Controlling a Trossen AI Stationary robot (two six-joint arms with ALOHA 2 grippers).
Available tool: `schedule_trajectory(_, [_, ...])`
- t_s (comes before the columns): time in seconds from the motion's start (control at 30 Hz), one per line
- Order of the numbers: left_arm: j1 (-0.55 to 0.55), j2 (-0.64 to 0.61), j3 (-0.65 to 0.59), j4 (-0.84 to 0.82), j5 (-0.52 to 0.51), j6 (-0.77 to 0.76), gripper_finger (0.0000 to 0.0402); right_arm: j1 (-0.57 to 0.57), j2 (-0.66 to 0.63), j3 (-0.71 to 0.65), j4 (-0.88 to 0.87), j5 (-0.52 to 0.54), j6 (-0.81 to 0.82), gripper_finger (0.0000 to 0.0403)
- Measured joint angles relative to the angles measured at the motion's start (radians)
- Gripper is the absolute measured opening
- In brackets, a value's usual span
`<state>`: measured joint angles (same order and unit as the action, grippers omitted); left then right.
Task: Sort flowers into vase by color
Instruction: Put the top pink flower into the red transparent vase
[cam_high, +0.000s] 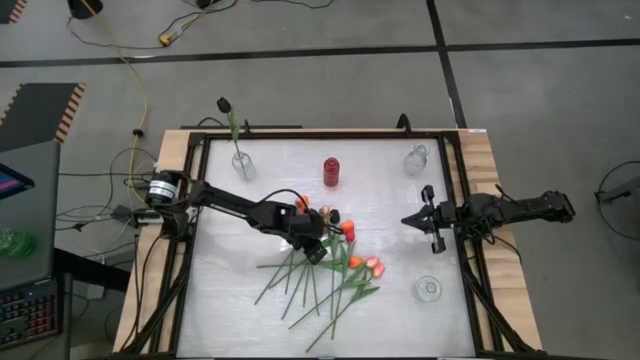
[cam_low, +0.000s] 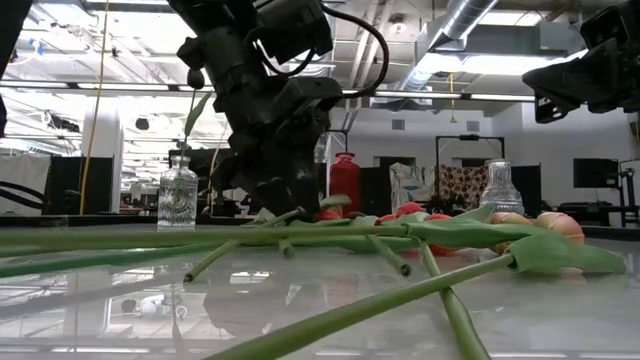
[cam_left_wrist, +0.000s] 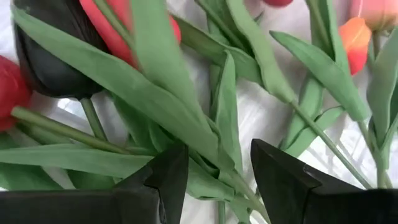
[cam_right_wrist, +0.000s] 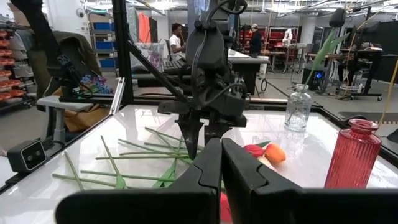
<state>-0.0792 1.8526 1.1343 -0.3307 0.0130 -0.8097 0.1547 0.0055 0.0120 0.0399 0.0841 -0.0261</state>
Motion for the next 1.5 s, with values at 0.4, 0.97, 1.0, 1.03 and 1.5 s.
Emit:
schedule_trajectory(0.4, [0.000,-0.009,0.000,-0.002,-0.019,-0.007,0.0130,0.000,0.000,0.000,-0.001,0.000,0.000,0.0040])
schedule_trajectory(0.97, [0.000,-0.014,0.000,0.001,-0.028,-0.015,0.0005,0.000,0.000,0.000,-0.002,0.001,0.000,0.0040])
schedule_trajectory(1.0, [0.000,-0.017,0.000,0.005,-0.028,-0.015,0.0006,0.000,0.000,0.000,-0.002,0.001,0.000,0.0040])
schedule_trajectory(1.03, [0.001,-0.024,0.000,0.005,-0.028,-0.015,0.0007,0.000,0.000,0.000,-0.002,0.001,0.000,0.0040])
schedule_trajectory(1.5, [0.013,-0.180,0.000,0.129,-0.130,0.097,0.0005,0.000,0.000,0.000,-0.002,0.003,0.000,0.0040])
